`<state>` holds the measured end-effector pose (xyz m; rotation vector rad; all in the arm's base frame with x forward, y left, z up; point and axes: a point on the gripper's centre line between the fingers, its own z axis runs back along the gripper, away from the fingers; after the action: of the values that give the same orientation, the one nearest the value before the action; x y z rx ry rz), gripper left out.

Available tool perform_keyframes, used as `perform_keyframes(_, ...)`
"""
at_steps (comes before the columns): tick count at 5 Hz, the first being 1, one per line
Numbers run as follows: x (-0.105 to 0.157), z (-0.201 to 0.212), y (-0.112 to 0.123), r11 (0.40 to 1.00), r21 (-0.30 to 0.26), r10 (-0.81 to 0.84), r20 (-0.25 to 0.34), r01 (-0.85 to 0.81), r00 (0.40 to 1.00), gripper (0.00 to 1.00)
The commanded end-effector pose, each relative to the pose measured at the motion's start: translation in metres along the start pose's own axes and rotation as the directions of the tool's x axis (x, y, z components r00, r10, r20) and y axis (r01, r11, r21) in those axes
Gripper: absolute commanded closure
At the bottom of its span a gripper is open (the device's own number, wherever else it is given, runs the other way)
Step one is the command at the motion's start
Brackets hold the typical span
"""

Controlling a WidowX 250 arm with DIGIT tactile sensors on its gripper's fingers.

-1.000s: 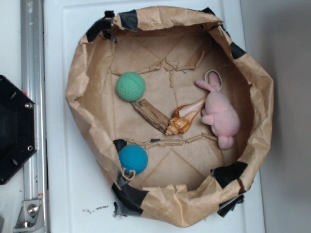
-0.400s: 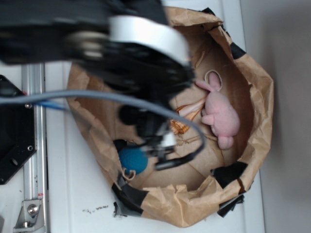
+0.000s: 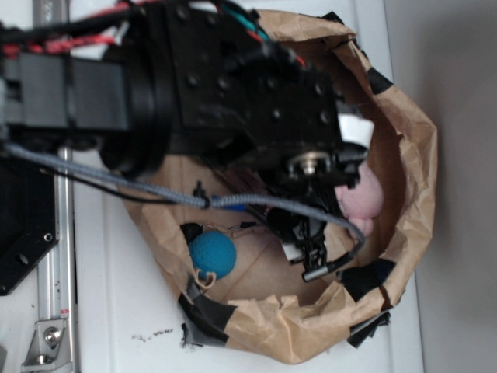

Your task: Grab the shell.

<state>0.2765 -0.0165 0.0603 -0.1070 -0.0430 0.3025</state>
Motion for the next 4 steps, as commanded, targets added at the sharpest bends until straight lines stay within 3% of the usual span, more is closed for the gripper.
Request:
perform_keyframes(1, 0.02, -0.026, -0.027, 0.975, 0.116, -0.196, 0.056, 0.189, 0.979, 0.0)
perform_keyframes(2, 0.021, -0.03, -0.012, 0.981, 0.135, -0.146, 0.047, 0.139, 0.988, 1.0)
perform_keyframes(4, 0.014, 0.014, 0.0, 0.988, 0.09, -0.129, 0.066, 0.123, 0.989, 1.0)
